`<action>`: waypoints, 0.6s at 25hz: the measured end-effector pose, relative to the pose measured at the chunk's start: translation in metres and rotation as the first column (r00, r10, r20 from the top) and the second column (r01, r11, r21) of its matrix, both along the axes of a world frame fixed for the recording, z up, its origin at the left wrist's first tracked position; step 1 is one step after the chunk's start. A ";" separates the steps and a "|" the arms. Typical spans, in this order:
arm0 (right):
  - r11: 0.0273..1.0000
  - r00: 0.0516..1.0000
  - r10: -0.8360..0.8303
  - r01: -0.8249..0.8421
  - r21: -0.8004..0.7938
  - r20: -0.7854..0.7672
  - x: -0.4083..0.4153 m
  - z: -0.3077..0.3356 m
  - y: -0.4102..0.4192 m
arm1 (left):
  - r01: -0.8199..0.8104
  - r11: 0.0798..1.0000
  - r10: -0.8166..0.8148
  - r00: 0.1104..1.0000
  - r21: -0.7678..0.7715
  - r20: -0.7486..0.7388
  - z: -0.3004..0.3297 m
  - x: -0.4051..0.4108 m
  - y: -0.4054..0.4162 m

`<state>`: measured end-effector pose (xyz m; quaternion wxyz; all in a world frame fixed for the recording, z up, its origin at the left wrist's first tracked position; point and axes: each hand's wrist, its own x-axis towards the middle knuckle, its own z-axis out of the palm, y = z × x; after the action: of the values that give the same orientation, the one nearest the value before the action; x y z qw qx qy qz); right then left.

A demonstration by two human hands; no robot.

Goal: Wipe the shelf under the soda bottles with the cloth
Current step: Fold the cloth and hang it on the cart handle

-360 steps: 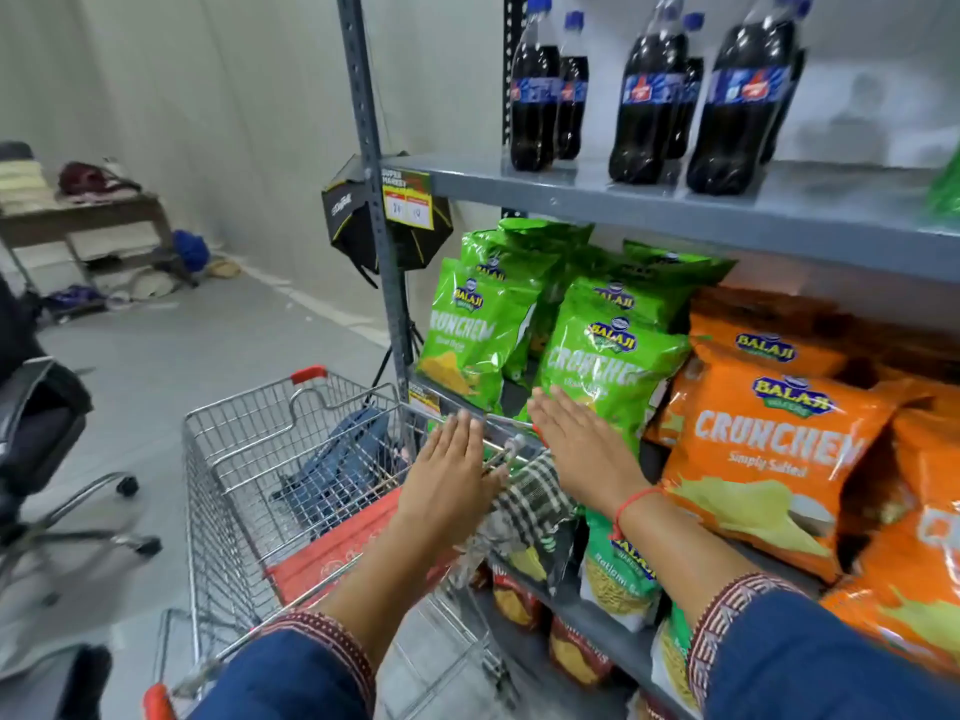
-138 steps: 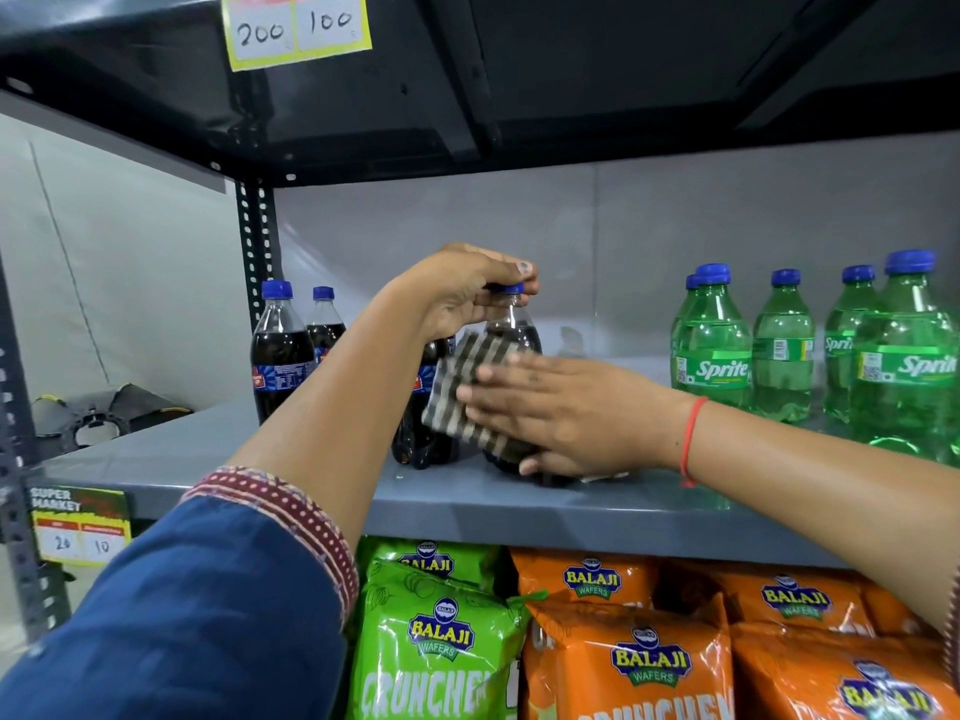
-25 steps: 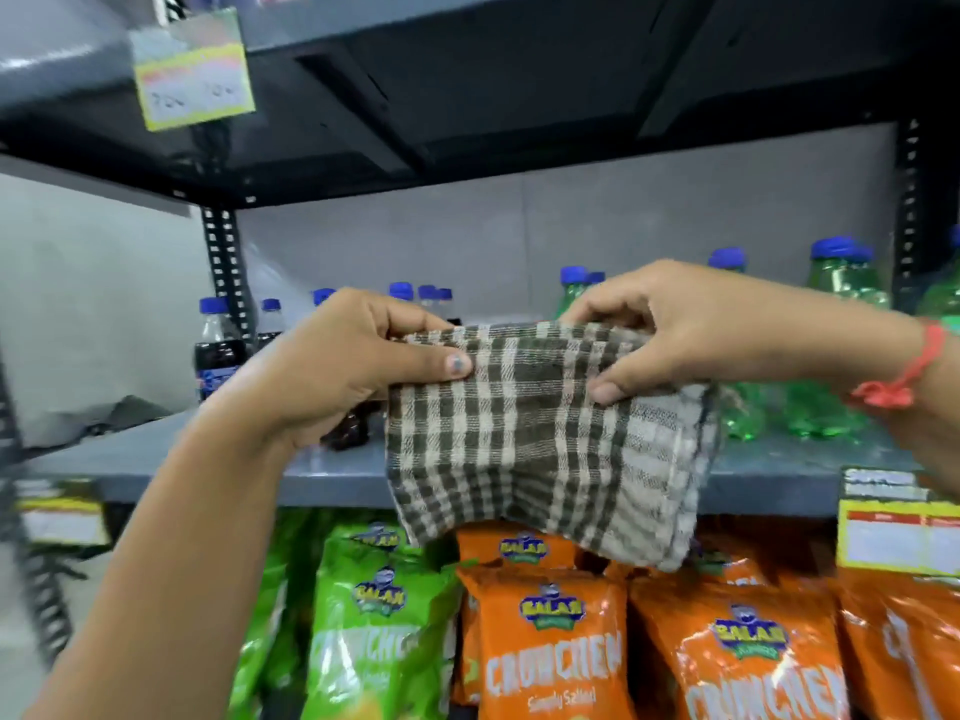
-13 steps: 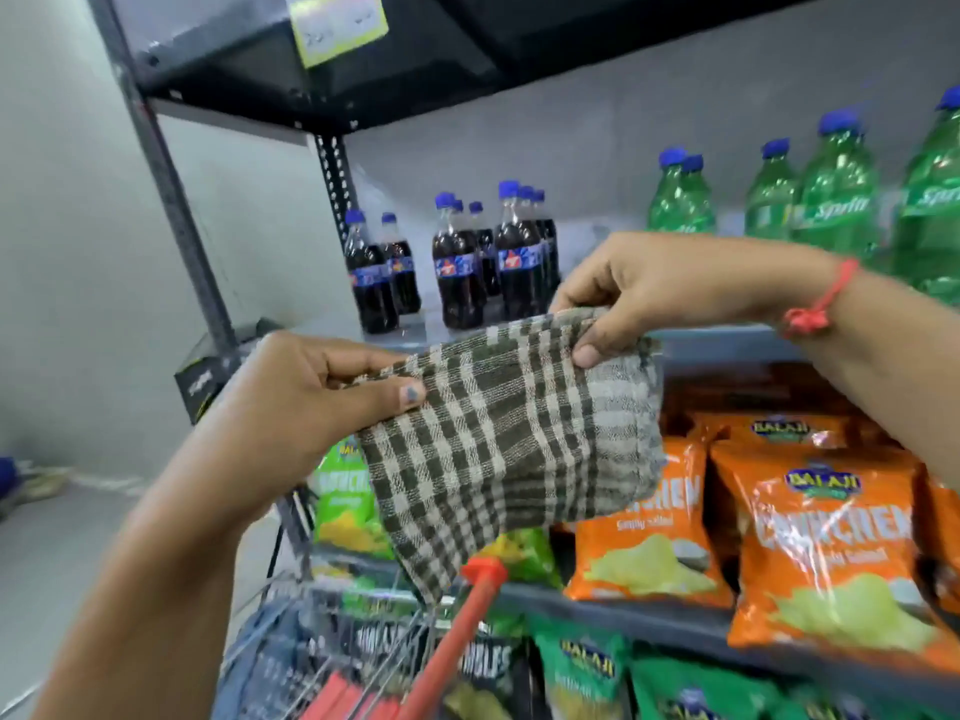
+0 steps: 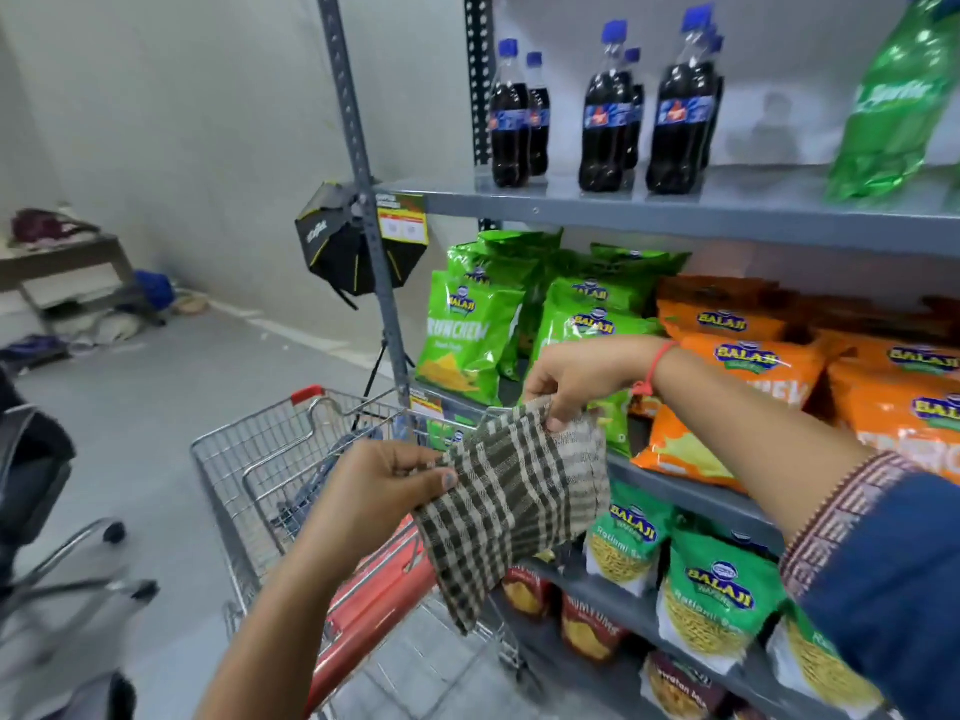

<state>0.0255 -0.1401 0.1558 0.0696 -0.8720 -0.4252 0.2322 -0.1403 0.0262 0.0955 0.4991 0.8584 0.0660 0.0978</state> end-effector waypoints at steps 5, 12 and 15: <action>0.999 0.985 0.026 -0.022 -0.025 0.170 0.024 -0.077 0.041 | -0.222 0.971 0.202 0.960 -0.086 -0.196 -0.056 0.019 0.013; 0.998 0.948 0.023 -0.038 0.040 0.319 0.046 -0.123 0.068 | -0.340 0.937 0.306 0.906 -0.076 -0.292 -0.089 0.047 0.029; 0.997 0.947 0.035 -0.055 0.053 0.320 0.052 -0.133 0.068 | -0.353 0.935 0.323 0.894 -0.042 -0.311 -0.103 0.051 0.032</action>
<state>0.0775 -0.0723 0.0225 0.0212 -0.8856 -0.4576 0.0767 -0.0893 0.0578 -0.0073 0.4999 0.8133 0.2937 0.0488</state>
